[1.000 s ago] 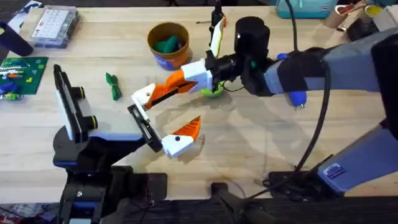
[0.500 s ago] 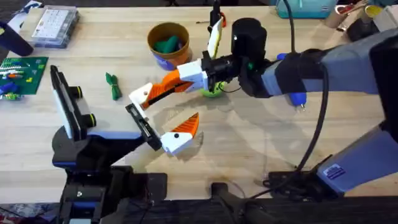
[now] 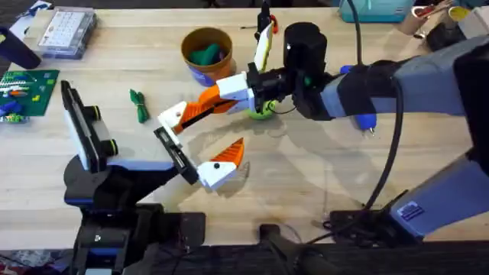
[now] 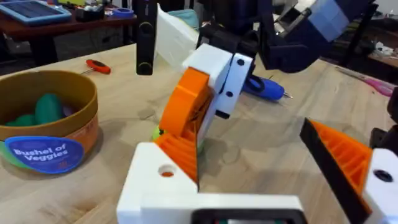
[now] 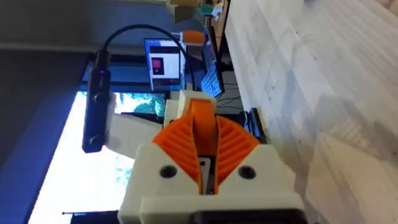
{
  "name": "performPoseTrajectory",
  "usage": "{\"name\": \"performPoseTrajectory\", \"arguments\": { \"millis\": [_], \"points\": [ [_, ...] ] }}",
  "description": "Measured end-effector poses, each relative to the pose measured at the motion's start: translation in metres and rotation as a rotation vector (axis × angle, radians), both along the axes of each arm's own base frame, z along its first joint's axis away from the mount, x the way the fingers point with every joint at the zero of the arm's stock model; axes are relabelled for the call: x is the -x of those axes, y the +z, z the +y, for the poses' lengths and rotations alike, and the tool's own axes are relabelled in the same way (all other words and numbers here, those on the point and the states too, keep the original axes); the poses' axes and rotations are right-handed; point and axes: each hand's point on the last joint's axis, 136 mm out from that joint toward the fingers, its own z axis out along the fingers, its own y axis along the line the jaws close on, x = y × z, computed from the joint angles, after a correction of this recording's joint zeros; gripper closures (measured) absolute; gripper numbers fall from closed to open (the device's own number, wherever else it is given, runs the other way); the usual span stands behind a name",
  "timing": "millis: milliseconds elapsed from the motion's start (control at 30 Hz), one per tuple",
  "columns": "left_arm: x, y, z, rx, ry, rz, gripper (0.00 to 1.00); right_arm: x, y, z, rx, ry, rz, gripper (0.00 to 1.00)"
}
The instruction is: Pick up the gripper from the table and insert it into the empty holder that is missing its gripper. Then pick up a screw, insert it into the mounting hole, and use the screwdriver to tighten it. Finally, clean up the table by picking up the vegetable and placing it into the bucket.
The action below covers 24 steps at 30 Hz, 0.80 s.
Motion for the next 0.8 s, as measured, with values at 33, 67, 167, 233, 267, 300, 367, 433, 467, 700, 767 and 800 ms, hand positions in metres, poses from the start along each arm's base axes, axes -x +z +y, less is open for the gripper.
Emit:
{"name": "performPoseTrajectory", "arguments": {
  "millis": [33, 67, 167, 233, 267, 300, 367, 433, 467, 700, 767, 800],
  "points": [
    [0.0, 0.0, 0.0, 0.0, 0.0, 0.0, 0.008, 0.0, 0.0, 0.0, 0.0, 0.0, 0.0, 0.897],
    [0.0, 0.0, 0.0, 0.0, 0.0, 0.0, 0.008, 0.0002, 0.0, 0.0002, 0.0, 0.0, 0.0, 0.892],
    [0.0002, 0.0001, -0.0001, 0.0, -0.001, 0.0, 0.008, 0.0006, -0.0002, 0.0008, 0.001, 0.0, 0.0, 0.844],
    [0.0002, 0.0001, -0.0002, 0.0, -0.002, -0.001, 0.008, 0.0016, -0.0003, 0.0015, 0.002, 0.003, 0.001, 0.819],
    [0.0004, 0.0001, -0.0003, 0.0, -0.003, -0.001, 0.008, 0.0019, -0.0004, 0.0017, 0.002, 0.004, 0.002, 0.803],
    [0.0007, 0.0001, -0.0005, 0.0, -0.005, -0.002, 0.008, 0.0023, -0.0006, 0.002, 0.002, 0.005, 0.002, 0.793],
    [0.0012, 0.0002, -0.0009, -0.002, -0.009, -0.003, 0.008, 0.0038, -0.001, 0.0029, 0.004, 0.009, 0.005, 0.744],
    [0.0019, 0.0002, -0.0014, -0.003, -0.014, -0.006, 0.008, 0.0048, -0.0017, 0.0034, 0.007, 0.011, 0.01, 0.671],
    [0.0028, 0.0003, -0.0021, -0.004, -0.02, -0.008, 0.008, 0.0057, -0.0021, 0.004, 0.009, 0.013, 0.012, 0.624],
    [0.0046, 0.0003, -0.0037, -0.009, -0.034, -0.016, 0.008, 0.0088, -0.0029, 0.0065, 0.012, 0.02, 0.013, 0.357],
    [0.0046, 0.0003, -0.0037, -0.01, -0.034, -0.017, 0.008, 0.0088, -0.003, 0.0064, 0.012, 0.02, 0.014, 0.309],
    [0.0046, 0.0002, -0.0037, -0.011, -0.034, -0.018, 0.008, 0.0088, -0.003, 0.0063, 0.012, 0.02, 0.013, 0.29]
  ]
}}
